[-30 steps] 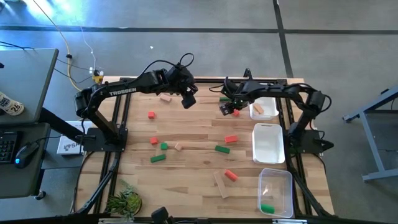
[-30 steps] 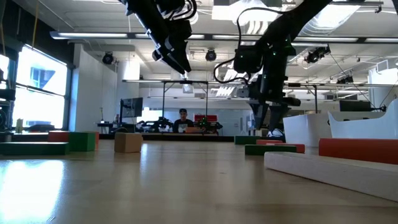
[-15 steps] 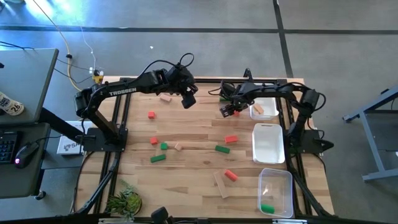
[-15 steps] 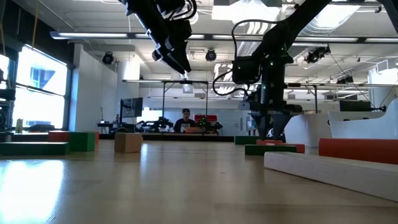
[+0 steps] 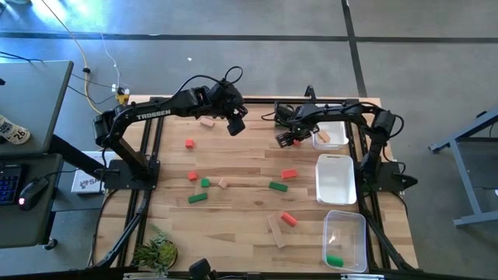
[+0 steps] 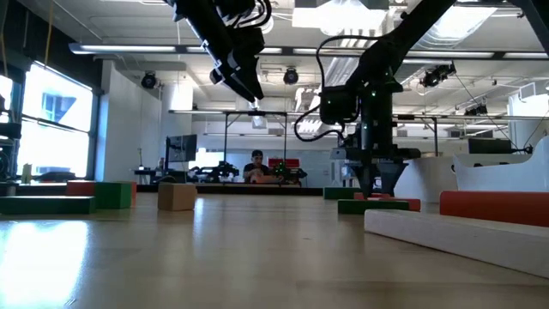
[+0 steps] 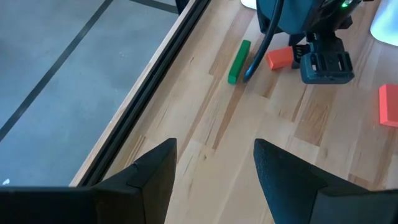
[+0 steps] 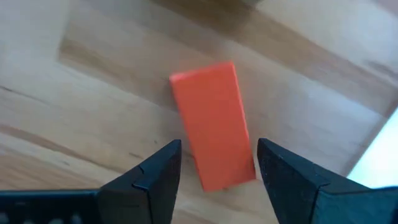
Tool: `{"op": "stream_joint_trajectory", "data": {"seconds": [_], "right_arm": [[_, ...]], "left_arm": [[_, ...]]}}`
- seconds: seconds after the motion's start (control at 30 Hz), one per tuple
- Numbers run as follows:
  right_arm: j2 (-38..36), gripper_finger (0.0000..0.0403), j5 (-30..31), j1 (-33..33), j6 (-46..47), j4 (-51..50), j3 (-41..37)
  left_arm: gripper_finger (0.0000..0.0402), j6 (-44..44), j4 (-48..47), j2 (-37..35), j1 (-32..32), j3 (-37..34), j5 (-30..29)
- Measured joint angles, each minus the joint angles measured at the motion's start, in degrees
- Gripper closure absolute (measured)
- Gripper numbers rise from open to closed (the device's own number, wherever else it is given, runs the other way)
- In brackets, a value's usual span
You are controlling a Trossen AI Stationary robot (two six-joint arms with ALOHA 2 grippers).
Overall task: Sort & place blocks by color
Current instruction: Put the orange block into the bottom white bin
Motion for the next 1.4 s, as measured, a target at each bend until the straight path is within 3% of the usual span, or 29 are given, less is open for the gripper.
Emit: {"op": "stream_joint_trajectory", "data": {"seconds": [0.27,0.7,0.93,1.1,1.4], "right_arm": [[0.19,0.0314,-0.96,0.54,0.11,-3.37,0.93],[0.32,0.0315,-0.4,2.87,-0.92,-11.57,8.26],[0.25,0.0315,-0.36,12.0,3.56,-23.17,15.2],[0.23,0.0315,3.29,19.05,8.86,-30.72,19.77],[0.16,0.0315,6.21,27.37,19.8,-41.89,20.42]], "left_arm": [[0.0202,0.0,0.0,0.0,0.0,0.0,0.02],[0.0202,0.02,-0.02,0.0,0.0,0.0,0.02],[0.0202,0.0,-1.06,0.0,0.0,0.0,0.02],[0.0202,0.0,-1.31,0.0,0.0,0.0,0.02],[0.0202,0.01,-1.31,0.0,0.02,-0.02,0.02]]}}
